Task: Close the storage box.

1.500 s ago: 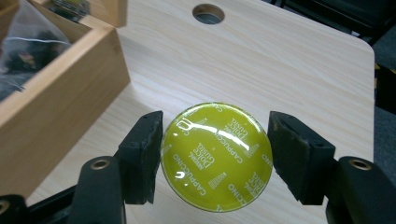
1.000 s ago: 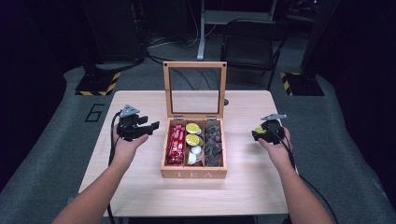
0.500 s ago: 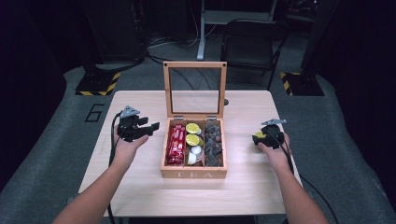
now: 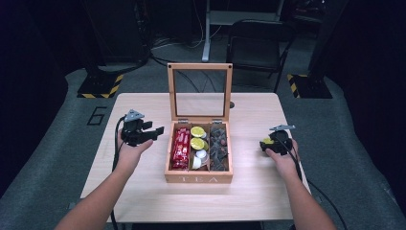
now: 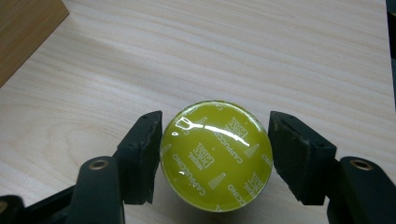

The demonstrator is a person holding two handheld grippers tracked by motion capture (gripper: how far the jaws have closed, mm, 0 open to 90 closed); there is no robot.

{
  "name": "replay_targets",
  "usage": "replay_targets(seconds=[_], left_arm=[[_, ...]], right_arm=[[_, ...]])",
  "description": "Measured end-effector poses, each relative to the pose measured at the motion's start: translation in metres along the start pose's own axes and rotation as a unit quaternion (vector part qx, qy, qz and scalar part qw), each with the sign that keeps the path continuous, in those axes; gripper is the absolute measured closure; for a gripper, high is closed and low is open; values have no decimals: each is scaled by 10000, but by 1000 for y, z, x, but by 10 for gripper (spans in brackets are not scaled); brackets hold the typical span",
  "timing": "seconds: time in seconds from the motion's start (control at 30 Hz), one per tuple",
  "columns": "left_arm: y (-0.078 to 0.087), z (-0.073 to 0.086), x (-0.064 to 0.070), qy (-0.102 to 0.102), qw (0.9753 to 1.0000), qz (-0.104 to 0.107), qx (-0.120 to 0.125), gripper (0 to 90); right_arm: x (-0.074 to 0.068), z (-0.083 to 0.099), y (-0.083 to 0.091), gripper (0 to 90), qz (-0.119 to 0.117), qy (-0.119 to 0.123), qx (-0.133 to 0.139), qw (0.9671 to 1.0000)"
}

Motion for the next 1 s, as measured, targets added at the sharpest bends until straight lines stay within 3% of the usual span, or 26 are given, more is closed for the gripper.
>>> replay_targets(seconds=[0.13, 0.3, 0.83, 1.0], left_arm=[[0, 0, 1, -3, 10000, -4, 5, 403], [0, 0, 1, -16, 10000, 6, -2, 403], [-2, -2, 2, -62, 10000, 33, -17, 403], [-3, -2, 1, -63, 10000, 39, -44, 403]], right_arm=[[0, 1, 0, 311, -25, -85, -75, 9999], [2, -2, 4, 288, -4, -108, 18, 9999], [-8, -28, 26, 292, -64, 120, 283, 9995], [-17, -38, 36, 297, -156, 339, 371, 9986]])
Point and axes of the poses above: each handheld gripper's, and its own axes: y roughly backward along the jaws, z roughly out of its underside, x roughly to its right, the point moved 3 cm from there along -y, roughly forward along the jaws, and after that the axes turned 11 degrees about -y, right-handed, at the moved point
